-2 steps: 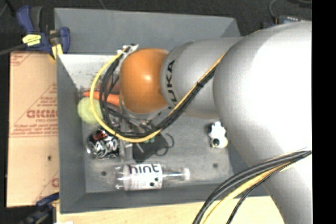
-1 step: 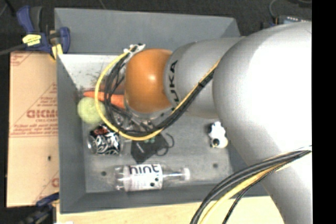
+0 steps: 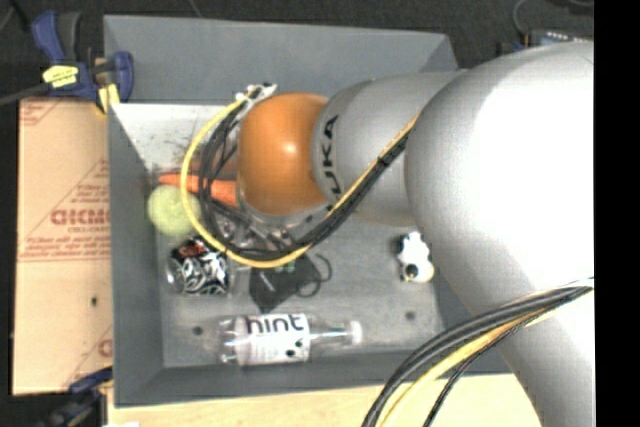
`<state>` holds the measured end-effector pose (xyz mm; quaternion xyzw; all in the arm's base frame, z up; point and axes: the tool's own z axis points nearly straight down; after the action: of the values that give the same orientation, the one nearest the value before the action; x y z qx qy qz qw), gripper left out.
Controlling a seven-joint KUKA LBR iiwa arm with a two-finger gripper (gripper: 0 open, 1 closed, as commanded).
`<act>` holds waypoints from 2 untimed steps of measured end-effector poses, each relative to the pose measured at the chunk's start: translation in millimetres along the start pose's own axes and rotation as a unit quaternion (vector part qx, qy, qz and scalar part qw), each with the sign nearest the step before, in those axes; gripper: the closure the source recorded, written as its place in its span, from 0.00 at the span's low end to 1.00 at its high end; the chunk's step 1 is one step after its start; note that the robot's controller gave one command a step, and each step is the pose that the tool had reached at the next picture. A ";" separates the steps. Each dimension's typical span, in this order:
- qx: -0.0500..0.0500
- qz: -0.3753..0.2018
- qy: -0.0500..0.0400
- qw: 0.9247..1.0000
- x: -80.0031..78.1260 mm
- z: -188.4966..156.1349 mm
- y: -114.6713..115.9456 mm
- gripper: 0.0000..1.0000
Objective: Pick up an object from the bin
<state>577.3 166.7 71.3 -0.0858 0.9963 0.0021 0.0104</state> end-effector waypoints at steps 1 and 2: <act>0.000 0.000 0.001 1.000 0.8 -2.0 0.0 1.00; 0.000 0.000 0.004 1.000 2.2 -13.8 -0.2 1.00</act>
Offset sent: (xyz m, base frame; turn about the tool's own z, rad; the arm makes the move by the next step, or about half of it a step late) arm 0.0000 0.0000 0.1028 0.0000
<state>574.9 166.0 85.0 -0.0858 0.9963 0.0013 0.0062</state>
